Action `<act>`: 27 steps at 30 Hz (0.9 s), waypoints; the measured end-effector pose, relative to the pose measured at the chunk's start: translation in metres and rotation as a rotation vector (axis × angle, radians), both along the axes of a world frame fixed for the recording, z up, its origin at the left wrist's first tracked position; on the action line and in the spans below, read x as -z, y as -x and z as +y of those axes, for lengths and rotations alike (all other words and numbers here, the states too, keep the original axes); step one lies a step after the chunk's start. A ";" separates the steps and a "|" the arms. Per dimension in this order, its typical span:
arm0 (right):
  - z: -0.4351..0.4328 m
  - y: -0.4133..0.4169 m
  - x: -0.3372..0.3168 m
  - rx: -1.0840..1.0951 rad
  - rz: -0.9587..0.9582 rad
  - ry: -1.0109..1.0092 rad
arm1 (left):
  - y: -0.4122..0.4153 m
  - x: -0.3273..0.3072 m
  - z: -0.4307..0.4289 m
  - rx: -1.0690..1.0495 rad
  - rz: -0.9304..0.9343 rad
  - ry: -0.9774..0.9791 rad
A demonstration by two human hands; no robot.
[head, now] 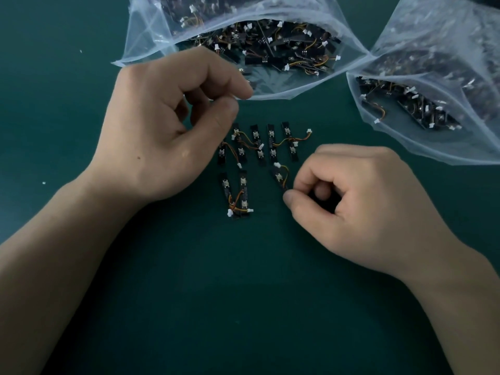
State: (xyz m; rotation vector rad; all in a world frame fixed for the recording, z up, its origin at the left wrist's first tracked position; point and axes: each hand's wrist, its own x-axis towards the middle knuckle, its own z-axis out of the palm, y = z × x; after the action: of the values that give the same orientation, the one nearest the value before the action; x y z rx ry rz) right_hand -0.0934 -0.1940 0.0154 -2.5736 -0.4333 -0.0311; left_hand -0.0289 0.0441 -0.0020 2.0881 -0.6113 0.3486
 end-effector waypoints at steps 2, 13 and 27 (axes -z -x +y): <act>-0.002 -0.001 0.001 -0.041 -0.006 -0.024 | 0.000 0.000 0.001 -0.008 0.003 0.005; -0.008 -0.003 0.006 -0.157 -0.010 -0.052 | -0.001 0.001 0.001 -0.052 0.004 0.015; 0.000 -0.001 0.011 -0.196 -0.049 -0.082 | -0.004 -0.001 0.001 -0.127 -0.035 -0.041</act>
State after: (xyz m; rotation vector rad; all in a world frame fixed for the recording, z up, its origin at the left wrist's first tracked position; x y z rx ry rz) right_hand -0.0919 -0.1935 0.0039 -2.4431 -0.6869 -0.0408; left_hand -0.0248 0.0453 -0.0010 2.1701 -0.5109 0.4485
